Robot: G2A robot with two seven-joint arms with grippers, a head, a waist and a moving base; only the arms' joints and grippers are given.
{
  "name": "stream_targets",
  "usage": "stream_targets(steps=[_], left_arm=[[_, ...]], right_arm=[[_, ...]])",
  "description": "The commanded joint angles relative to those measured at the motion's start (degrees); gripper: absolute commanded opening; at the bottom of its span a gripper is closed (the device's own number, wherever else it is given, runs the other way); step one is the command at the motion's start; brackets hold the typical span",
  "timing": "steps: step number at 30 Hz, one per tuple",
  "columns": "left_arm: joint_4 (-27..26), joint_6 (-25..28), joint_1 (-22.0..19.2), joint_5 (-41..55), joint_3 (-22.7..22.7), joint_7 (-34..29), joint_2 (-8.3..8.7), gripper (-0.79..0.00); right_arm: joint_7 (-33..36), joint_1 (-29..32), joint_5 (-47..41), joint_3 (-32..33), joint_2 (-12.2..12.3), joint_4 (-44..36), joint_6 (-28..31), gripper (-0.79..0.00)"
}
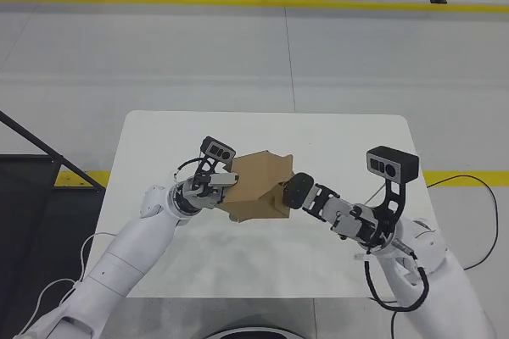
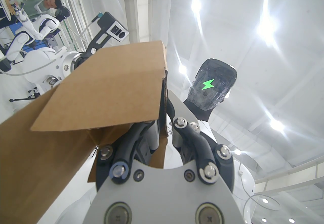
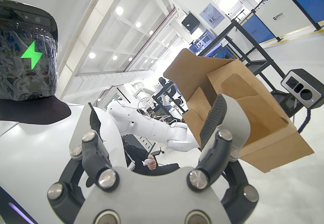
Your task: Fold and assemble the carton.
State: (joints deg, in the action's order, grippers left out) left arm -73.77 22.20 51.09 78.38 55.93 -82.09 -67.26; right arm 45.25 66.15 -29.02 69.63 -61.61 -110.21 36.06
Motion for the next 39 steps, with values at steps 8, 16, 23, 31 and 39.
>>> stream_targets(steps=[8, 16, 23, 31, 39], left_arm=[[0.00, 0.00, 0.00, 0.00, 0.00, 0.00, 0.00, -0.785], [0.00, 0.00, 0.00, 0.00, 0.00, 0.00, 0.00, -0.785], [0.00, 0.00, 0.00, 0.00, 0.00, 0.00, 0.00, -0.785], [0.00, 0.00, 0.00, 0.00, 0.00, 0.00, 0.00, -0.785], [0.00, 0.00, 0.00, 0.00, 0.00, 0.00, 0.00, -0.785]], right_arm=[[-5.47, -0.17, 8.77, -0.44, -0.66, -0.90, 1.91, 0.000], [-10.77, 0.71, 14.63, -0.83, -1.26, -2.06, 4.27, 0.000], [-13.72, 1.90, 20.37, -1.92, -1.72, -3.03, 5.47, 0.000], [-17.73, 2.35, 27.10, -2.15, -2.21, -3.54, 5.71, 0.000], [-20.90, 3.87, 28.25, -2.46, -2.56, -3.49, 7.47, 0.000]])
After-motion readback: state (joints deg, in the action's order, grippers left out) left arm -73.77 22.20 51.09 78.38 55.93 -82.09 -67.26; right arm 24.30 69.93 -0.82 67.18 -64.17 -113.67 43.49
